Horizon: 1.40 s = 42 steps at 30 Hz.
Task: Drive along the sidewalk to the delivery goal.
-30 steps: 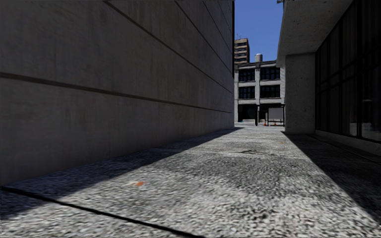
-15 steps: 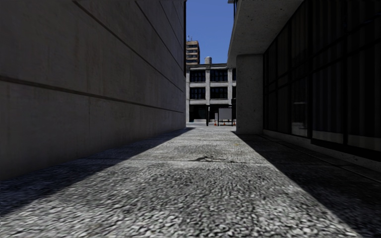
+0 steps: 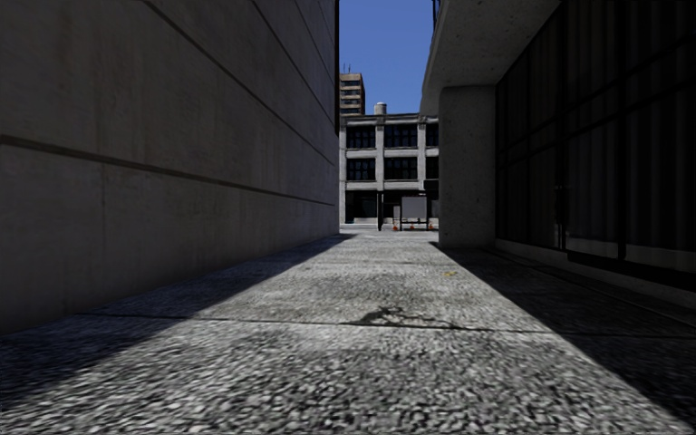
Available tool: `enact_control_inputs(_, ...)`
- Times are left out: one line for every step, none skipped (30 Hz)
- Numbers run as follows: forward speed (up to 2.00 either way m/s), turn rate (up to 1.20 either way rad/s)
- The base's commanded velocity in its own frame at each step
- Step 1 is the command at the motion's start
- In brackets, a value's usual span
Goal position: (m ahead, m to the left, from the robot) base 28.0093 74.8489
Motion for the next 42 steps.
enact_control_inputs(2.0,0.0)
enact_control_inputs(2.0,-0.04)
enact_control_inputs(2.0,-0.13)
enact_control_inputs(2.0,-0.13)
enact_control_inputs(2.0,-0.16)
enact_control_inputs(2.0,-0.17)
enact_control_inputs(2.0,-0.18)
enact_control_inputs(2.0,-0.23)
enact_control_inputs(2.0,-0.23)
enact_control_inputs(2.0,-0.27)
enact_control_inputs(2.0,-0.28)
enact_control_inputs(2.0,-0.28)
enact_control_inputs(2.0,-0.29)
enact_control_inputs(2.0,-0.29)
enact_control_inputs(2.0,-0.3)
enact_control_inputs(2.0,-0.3)
enact_control_inputs(2.0,-0.3)
enact_control_inputs(2.0,-0.3)
enact_control_inputs(2.0,-0.3)
enact_control_inputs(2.0,-0.3)
enact_control_inputs(2.0,-0.3)
enact_control_inputs(2.0,-0.3)
enact_control_inputs(2.0,-0.3)
enact_control_inputs(2.0,-0.23)
enact_control_inputs(2.0,-0.02)
enact_control_inputs(2.0,0.0)
enact_control_inputs(2.0,0.0)
enact_control_inputs(2.0,0.0)
enact_control_inputs(2.0,0.0)
enact_control_inputs(2.0,0.0)
enact_control_inputs(2.0,0.0)
enact_control_inputs(2.0,0.0)
enact_control_inputs(2.0,0.0)
enact_control_inputs(2.0,0.0)
enact_control_inputs(2.0,0.0)
enact_control_inputs(2.0,0.0)
enact_control_inputs(2.0,0.0)
enact_control_inputs(2.0,0.0)
enact_control_inputs(2.0,0.0)
enact_control_inputs(2.0,0.0)
enact_control_inputs(2.0,0.0)
enact_control_inputs(2.0,0.0)
